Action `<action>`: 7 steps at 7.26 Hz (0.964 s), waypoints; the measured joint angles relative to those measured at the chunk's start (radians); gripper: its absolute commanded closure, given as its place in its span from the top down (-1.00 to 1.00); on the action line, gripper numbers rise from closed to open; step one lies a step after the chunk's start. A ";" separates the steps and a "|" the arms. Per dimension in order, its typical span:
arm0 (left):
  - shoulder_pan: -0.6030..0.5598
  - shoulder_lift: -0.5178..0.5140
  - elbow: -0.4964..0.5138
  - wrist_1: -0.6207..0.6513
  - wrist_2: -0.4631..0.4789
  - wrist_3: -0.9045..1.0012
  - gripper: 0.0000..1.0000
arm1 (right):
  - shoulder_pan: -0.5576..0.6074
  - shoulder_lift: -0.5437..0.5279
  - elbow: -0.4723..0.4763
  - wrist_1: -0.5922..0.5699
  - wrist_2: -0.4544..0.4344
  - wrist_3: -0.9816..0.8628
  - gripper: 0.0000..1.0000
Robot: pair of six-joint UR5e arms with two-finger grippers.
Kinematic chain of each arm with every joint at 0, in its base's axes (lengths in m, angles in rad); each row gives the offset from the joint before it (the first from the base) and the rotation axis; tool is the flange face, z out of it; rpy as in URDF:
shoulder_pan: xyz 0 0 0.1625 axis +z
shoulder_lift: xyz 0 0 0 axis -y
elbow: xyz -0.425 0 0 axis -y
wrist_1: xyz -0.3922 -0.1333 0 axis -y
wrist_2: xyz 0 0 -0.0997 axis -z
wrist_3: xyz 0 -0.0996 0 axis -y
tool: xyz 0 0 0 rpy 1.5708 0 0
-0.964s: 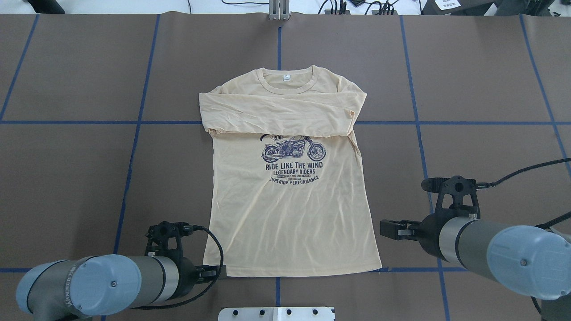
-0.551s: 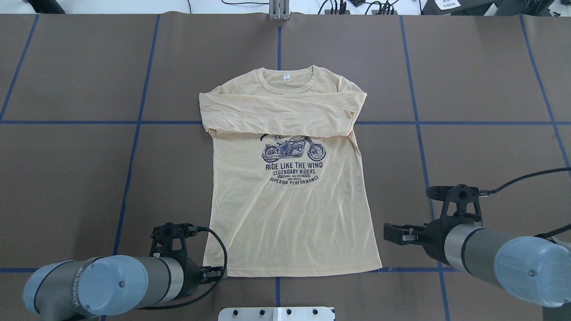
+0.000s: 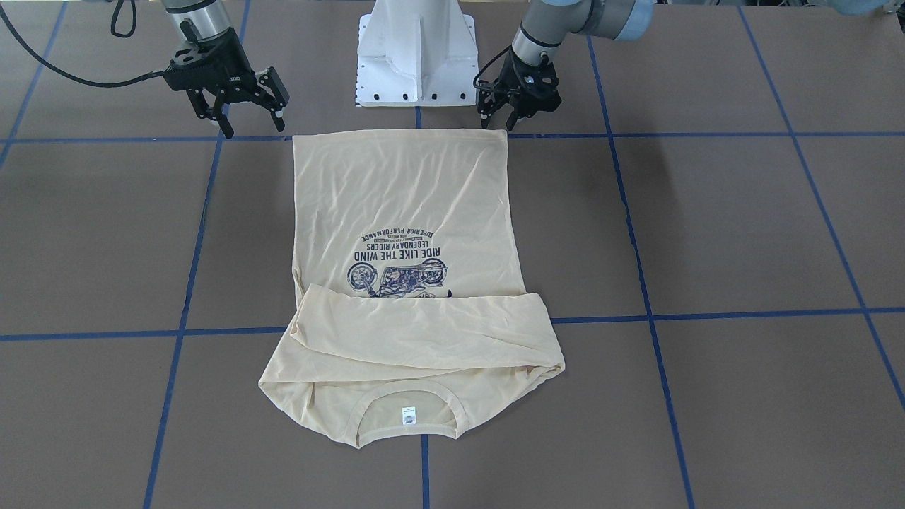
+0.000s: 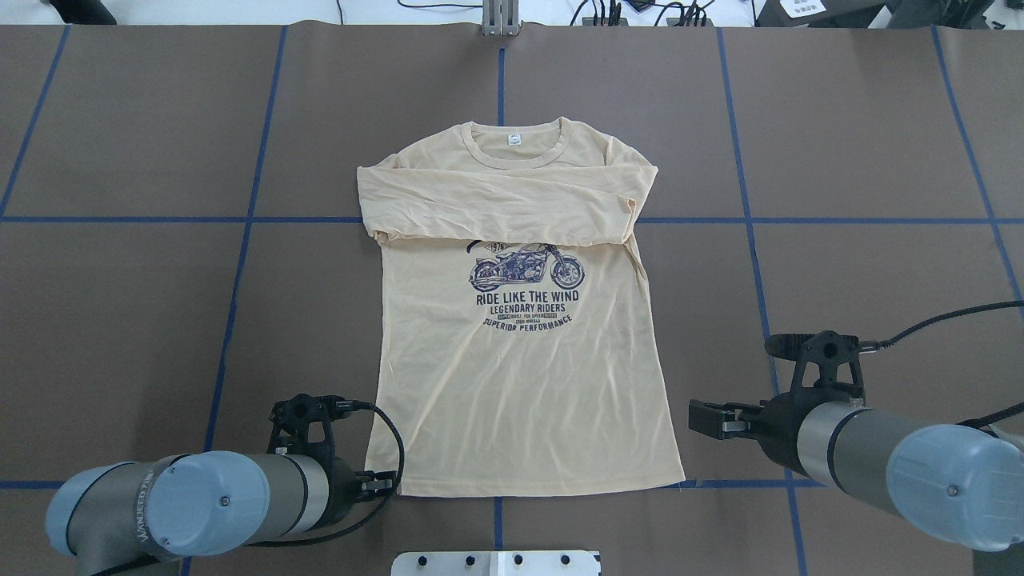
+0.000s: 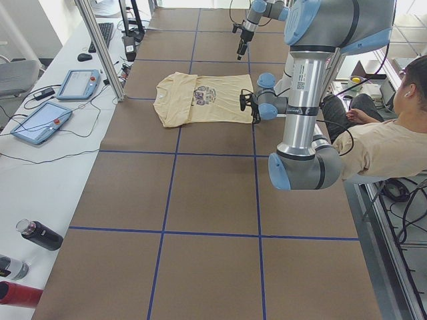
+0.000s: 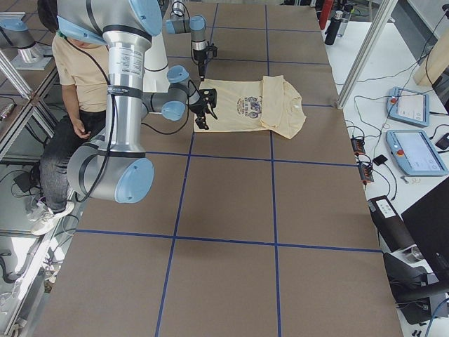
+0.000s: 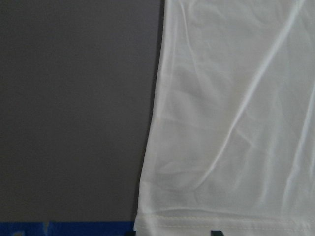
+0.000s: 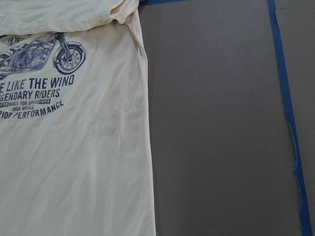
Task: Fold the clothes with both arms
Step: 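Position both grippers at the hem corners nearest the robot and grasp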
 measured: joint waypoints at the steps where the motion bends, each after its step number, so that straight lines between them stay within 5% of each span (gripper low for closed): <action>1: -0.001 0.000 0.002 0.000 0.000 0.000 0.01 | 0.000 0.000 -0.001 0.000 -0.001 0.000 1.00; 3: -0.002 0.000 0.004 0.000 0.000 0.000 -0.52 | -0.001 0.000 -0.001 0.000 -0.001 0.000 1.00; 7: -0.005 -0.001 0.006 0.000 0.001 0.000 -0.53 | -0.001 0.000 0.000 0.000 -0.001 0.000 1.00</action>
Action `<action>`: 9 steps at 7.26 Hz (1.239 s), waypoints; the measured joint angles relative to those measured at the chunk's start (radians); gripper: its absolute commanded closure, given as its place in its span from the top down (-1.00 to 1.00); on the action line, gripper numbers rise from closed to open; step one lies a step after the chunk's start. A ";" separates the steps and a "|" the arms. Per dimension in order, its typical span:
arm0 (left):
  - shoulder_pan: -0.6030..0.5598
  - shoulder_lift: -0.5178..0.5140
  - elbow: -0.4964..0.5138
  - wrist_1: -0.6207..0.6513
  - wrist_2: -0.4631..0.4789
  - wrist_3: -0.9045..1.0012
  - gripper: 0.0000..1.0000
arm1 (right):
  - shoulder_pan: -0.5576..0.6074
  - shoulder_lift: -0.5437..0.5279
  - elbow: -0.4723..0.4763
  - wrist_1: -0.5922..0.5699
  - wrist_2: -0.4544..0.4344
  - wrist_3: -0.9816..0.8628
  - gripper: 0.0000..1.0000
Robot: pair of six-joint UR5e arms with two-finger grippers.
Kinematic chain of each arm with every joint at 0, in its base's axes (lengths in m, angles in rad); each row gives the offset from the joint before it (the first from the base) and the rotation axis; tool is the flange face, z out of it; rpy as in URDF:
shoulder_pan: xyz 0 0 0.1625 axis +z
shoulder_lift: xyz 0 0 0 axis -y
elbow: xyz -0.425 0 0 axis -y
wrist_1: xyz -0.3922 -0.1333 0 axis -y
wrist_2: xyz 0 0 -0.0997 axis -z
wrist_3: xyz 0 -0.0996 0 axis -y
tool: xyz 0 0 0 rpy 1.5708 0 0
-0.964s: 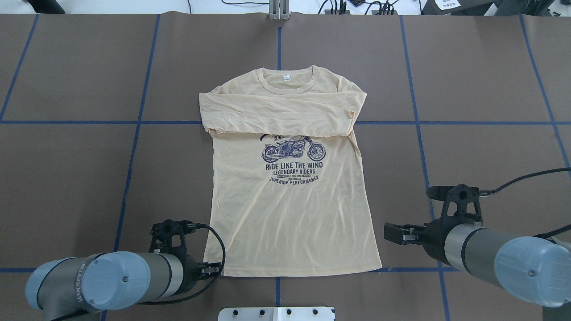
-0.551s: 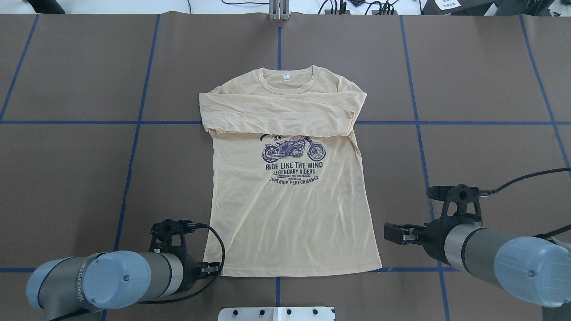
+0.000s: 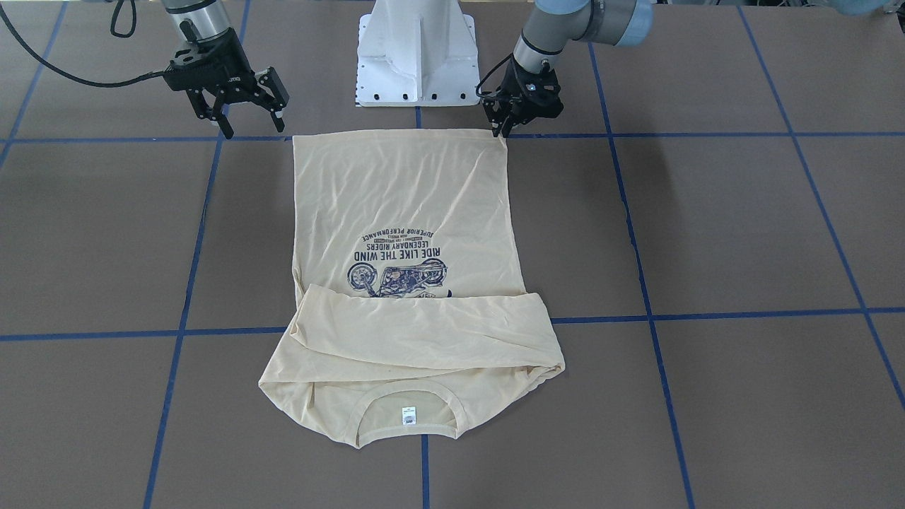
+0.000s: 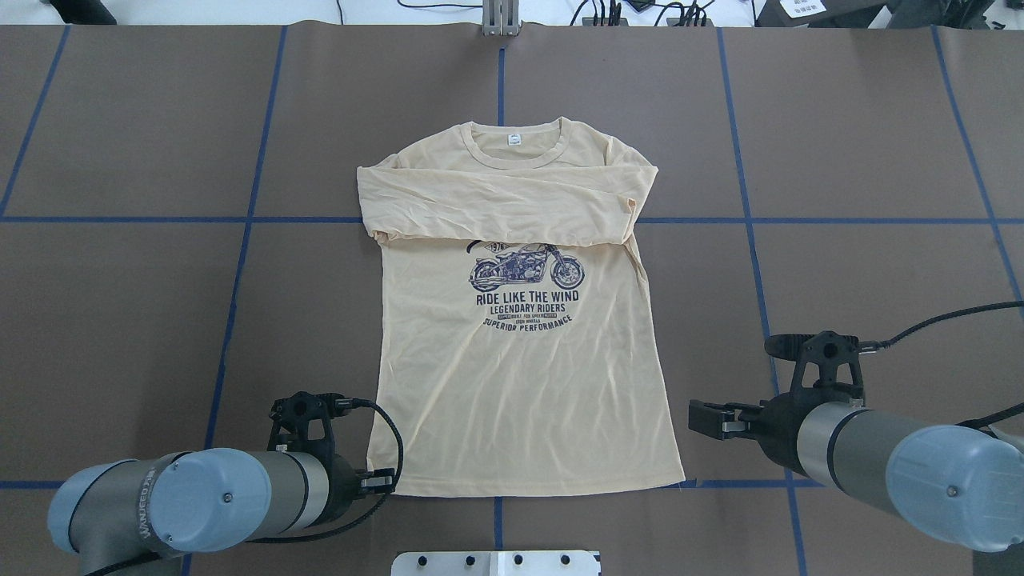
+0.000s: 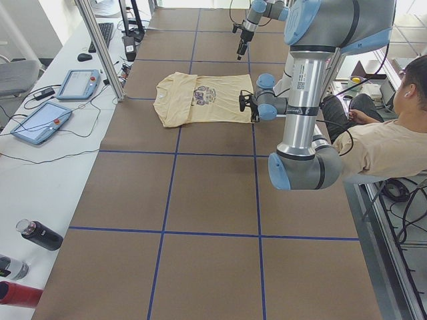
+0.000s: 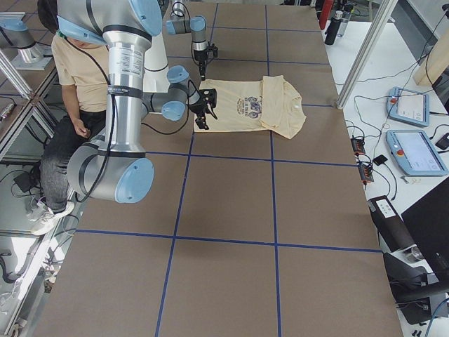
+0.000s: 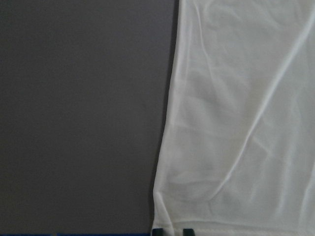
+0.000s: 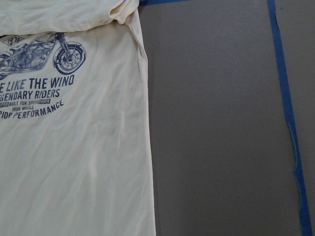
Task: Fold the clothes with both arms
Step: 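Position both grippers at the hem corners nearest the robot and grasp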
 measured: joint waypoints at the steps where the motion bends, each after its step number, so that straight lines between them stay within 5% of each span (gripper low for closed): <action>1: -0.003 0.001 0.000 0.000 0.000 0.000 -0.53 | 0.000 0.000 0.000 0.000 0.000 0.000 1.00; 9: -0.002 -0.011 -0.001 0.061 -0.004 0.000 -0.49 | 0.001 0.000 -0.001 0.000 0.000 0.000 1.00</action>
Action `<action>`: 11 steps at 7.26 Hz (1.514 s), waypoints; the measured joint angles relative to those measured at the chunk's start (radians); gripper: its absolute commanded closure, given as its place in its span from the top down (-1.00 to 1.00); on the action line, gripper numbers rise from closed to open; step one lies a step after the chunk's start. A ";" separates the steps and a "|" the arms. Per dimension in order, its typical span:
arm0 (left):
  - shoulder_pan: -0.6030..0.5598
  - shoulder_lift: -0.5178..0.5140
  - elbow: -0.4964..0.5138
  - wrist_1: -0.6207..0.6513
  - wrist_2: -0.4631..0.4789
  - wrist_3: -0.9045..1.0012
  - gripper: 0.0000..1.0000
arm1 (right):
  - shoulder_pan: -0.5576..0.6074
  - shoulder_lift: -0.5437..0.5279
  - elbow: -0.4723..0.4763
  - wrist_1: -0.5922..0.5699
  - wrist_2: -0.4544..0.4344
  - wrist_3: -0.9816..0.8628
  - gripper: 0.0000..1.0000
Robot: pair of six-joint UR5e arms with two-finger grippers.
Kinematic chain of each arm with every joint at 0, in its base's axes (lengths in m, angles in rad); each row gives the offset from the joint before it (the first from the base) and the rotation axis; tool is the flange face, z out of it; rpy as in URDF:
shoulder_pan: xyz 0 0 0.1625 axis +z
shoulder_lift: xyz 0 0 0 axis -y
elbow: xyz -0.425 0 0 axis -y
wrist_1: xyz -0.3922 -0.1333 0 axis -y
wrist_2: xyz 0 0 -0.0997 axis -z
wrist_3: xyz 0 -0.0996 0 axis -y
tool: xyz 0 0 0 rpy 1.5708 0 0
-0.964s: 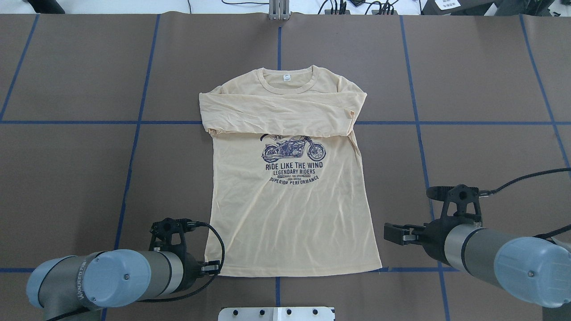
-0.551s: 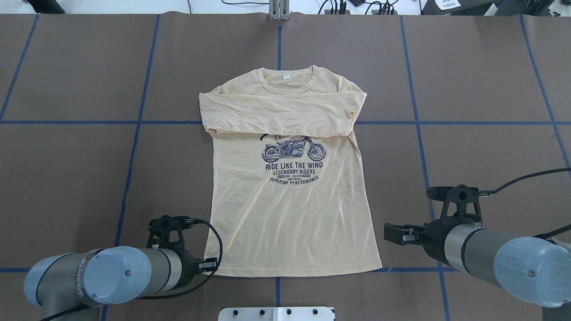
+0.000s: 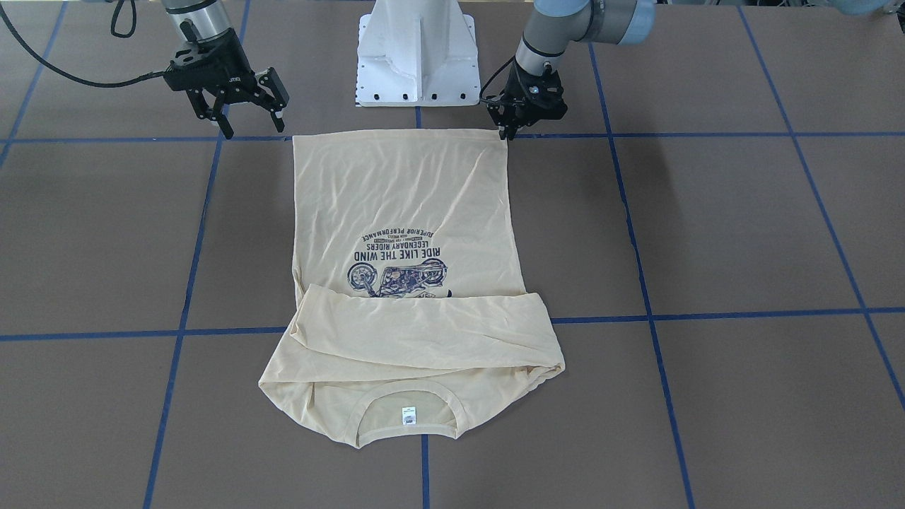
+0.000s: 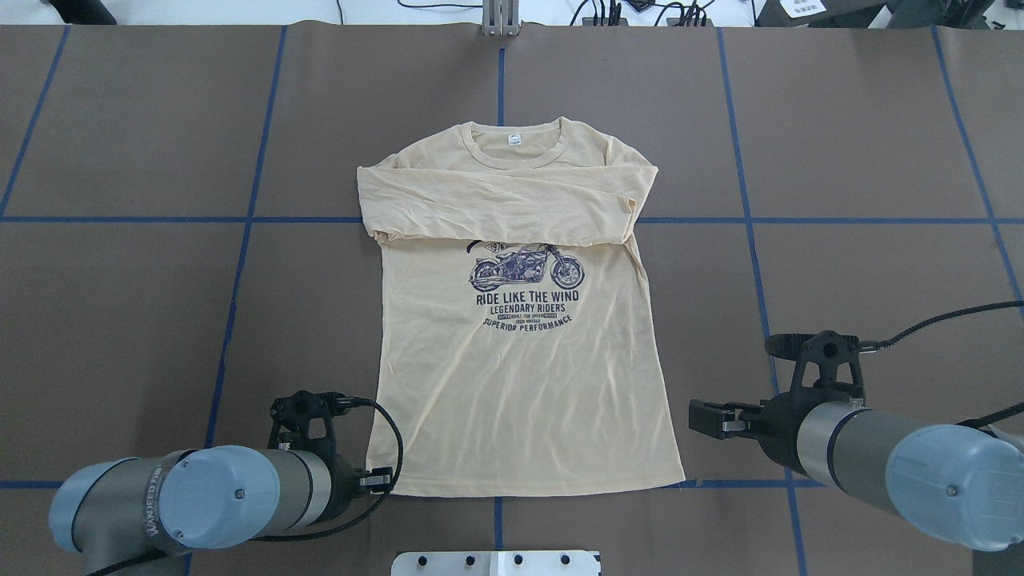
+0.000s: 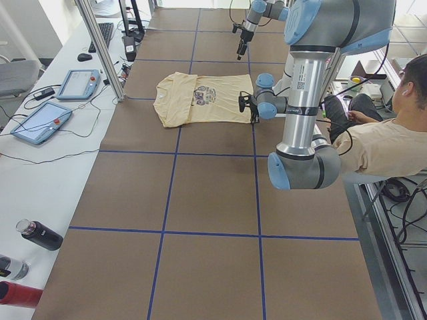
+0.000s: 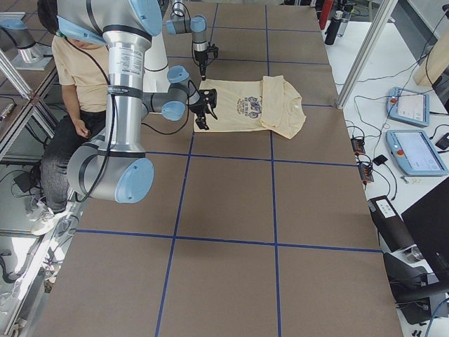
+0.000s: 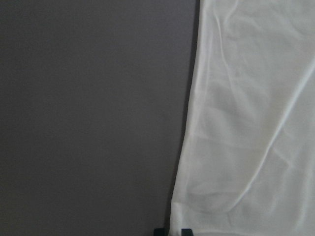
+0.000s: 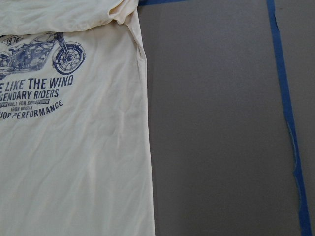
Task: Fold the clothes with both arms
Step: 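Position both grippers at the hem corners nearest the robot and grasp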
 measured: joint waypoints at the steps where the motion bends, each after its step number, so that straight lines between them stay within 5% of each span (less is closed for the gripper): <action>1: 0.001 -0.003 0.001 0.000 0.000 0.000 -0.92 | 0.000 0.000 0.000 0.000 0.000 0.000 1.00; 5: -0.009 -0.003 -0.008 0.002 0.002 -0.002 -1.00 | -0.004 0.001 -0.011 0.000 -0.008 0.000 0.98; 10: -0.031 -0.005 -0.058 0.004 0.000 -0.002 -1.00 | -0.126 0.099 -0.139 -0.009 -0.156 0.118 0.85; 11: -0.031 -0.006 -0.060 0.003 0.000 -0.004 -1.00 | -0.147 0.105 -0.156 -0.011 -0.167 0.136 0.70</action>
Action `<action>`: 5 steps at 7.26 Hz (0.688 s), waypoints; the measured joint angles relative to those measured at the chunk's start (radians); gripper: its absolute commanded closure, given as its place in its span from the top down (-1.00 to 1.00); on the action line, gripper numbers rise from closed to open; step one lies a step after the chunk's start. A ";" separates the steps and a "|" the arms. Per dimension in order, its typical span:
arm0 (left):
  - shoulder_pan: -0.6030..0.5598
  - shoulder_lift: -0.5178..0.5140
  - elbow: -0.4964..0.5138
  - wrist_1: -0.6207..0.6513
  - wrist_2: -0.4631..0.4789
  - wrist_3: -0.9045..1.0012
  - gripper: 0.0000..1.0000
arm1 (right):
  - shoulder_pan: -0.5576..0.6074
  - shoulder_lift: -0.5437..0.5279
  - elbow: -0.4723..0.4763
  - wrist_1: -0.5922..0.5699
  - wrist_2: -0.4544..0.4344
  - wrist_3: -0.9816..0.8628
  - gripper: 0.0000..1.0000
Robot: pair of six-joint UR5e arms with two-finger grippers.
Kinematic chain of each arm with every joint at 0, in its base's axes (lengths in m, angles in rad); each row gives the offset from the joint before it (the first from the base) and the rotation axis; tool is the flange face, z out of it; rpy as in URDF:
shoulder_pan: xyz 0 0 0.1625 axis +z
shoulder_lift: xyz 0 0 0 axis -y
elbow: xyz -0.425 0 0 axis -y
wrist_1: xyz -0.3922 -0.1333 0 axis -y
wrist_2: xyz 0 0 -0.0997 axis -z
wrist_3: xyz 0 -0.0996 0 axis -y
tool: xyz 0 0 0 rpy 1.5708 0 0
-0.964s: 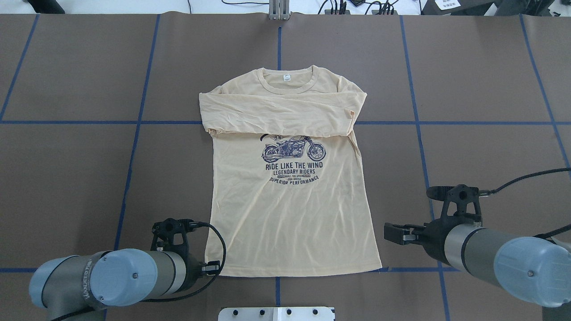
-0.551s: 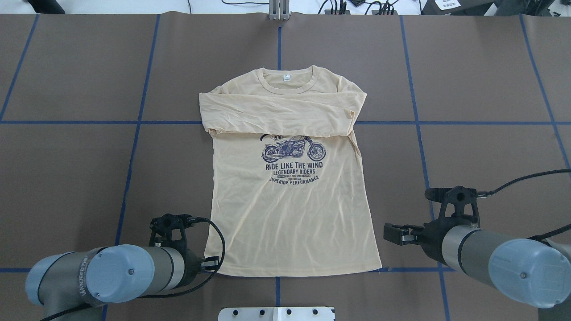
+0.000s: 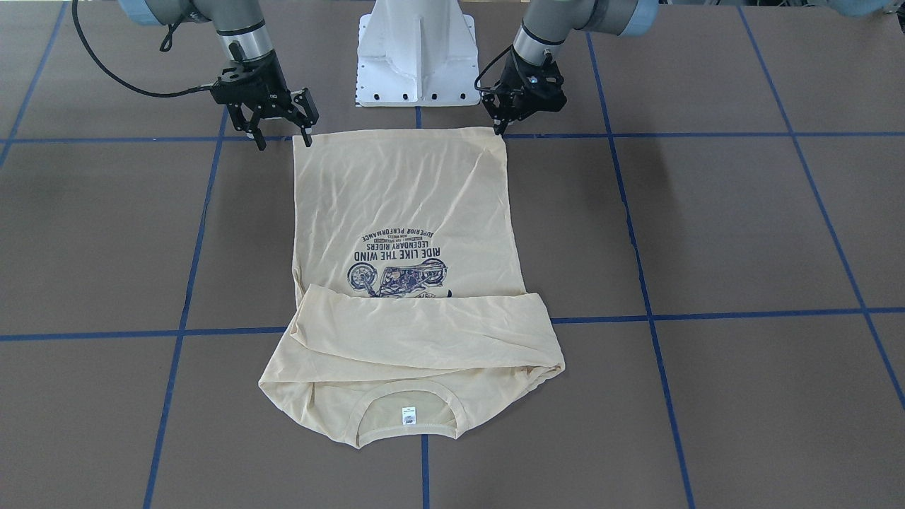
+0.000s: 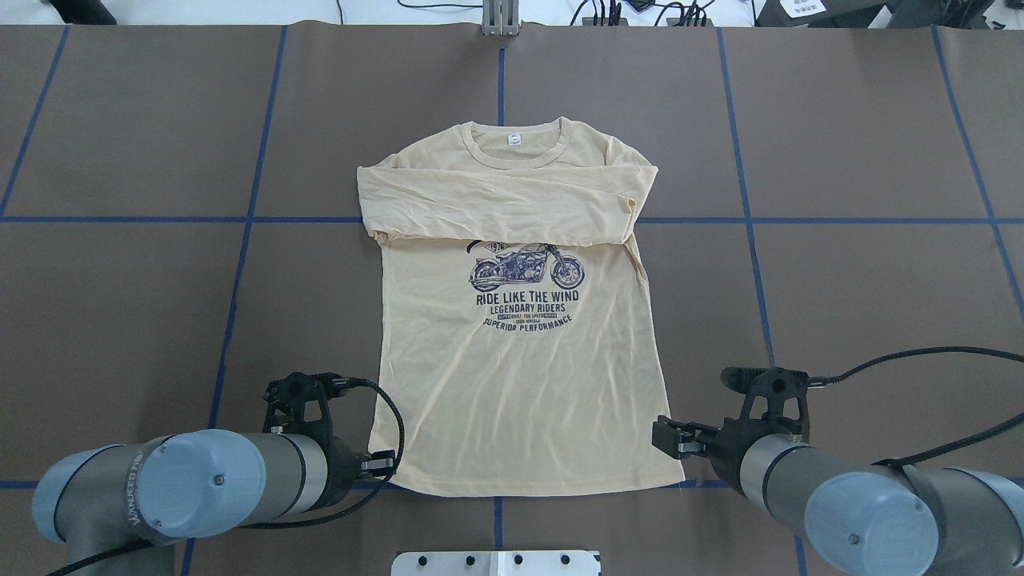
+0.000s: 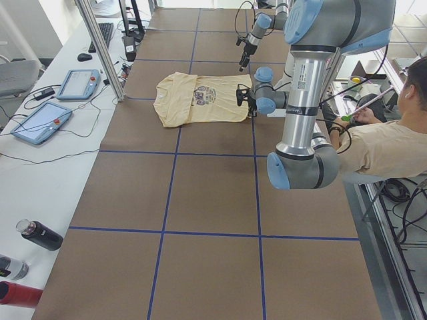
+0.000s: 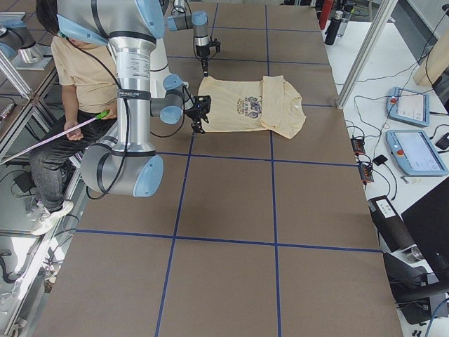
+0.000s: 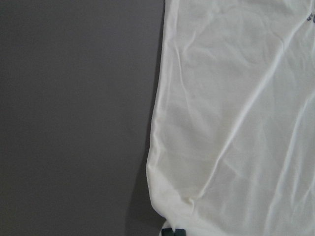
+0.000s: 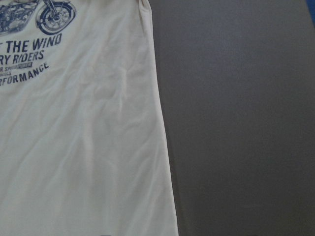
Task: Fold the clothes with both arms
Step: 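Position both grippers at the hem corners nearest the robot and grasp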
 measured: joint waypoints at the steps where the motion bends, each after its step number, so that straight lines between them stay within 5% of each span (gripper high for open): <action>1: 0.000 -0.001 -0.001 -0.001 -0.001 -0.002 -1.00 | -0.017 0.002 -0.011 -0.001 -0.011 0.007 0.47; 3: 0.000 -0.003 -0.001 -0.001 -0.001 -0.004 -1.00 | -0.038 0.002 -0.017 -0.002 -0.026 0.026 0.19; 5: 0.000 -0.003 -0.001 -0.001 -0.002 -0.005 -1.00 | -0.070 0.002 -0.017 -0.005 -0.063 0.043 0.12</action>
